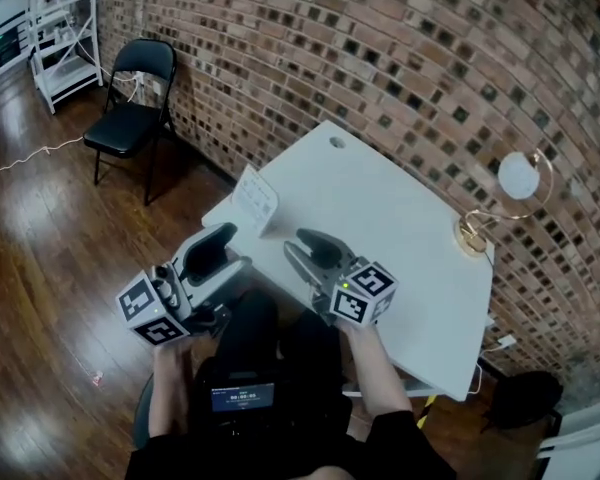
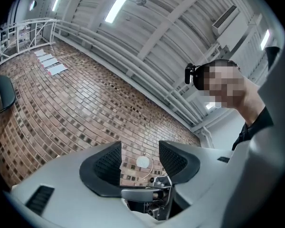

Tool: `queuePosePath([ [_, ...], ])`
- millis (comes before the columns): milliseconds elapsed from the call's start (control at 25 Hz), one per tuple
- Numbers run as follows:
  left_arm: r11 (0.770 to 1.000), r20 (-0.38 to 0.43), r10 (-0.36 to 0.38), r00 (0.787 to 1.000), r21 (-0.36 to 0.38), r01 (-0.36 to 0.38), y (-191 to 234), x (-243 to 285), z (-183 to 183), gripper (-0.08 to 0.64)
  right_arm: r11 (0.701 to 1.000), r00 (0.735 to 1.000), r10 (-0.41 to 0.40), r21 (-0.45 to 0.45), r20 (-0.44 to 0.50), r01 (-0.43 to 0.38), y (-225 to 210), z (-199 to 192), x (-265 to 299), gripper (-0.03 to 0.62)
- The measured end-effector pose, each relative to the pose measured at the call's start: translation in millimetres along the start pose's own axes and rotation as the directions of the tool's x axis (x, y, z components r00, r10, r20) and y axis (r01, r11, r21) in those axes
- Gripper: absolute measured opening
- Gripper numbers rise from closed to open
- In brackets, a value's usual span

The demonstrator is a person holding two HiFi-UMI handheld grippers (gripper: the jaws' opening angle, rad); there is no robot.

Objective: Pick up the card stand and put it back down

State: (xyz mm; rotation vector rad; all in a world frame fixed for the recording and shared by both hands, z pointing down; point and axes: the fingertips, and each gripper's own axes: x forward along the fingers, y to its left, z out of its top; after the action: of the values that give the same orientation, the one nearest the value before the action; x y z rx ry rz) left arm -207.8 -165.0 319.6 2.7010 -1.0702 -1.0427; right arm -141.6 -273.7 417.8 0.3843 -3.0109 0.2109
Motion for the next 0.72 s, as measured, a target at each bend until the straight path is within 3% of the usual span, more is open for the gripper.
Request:
queuePosePath([
  [320,1.000,-0.012,0.001,1.000,-0.025,-0.001,1.6,8.8,-6.9,0.241,0.997,0.995,-0.049,0.061,-0.090,0.055,-35.7,-20.8,40.5,0.192],
  [720,1.000,-0.050,0.005,0.999,-0.013,-0.006,4.5,13.8,-15.6,0.241,0.995,0.985,-0.024,0.088,-0.169,0.040,-47.6,-31.3,94.6,0.192],
])
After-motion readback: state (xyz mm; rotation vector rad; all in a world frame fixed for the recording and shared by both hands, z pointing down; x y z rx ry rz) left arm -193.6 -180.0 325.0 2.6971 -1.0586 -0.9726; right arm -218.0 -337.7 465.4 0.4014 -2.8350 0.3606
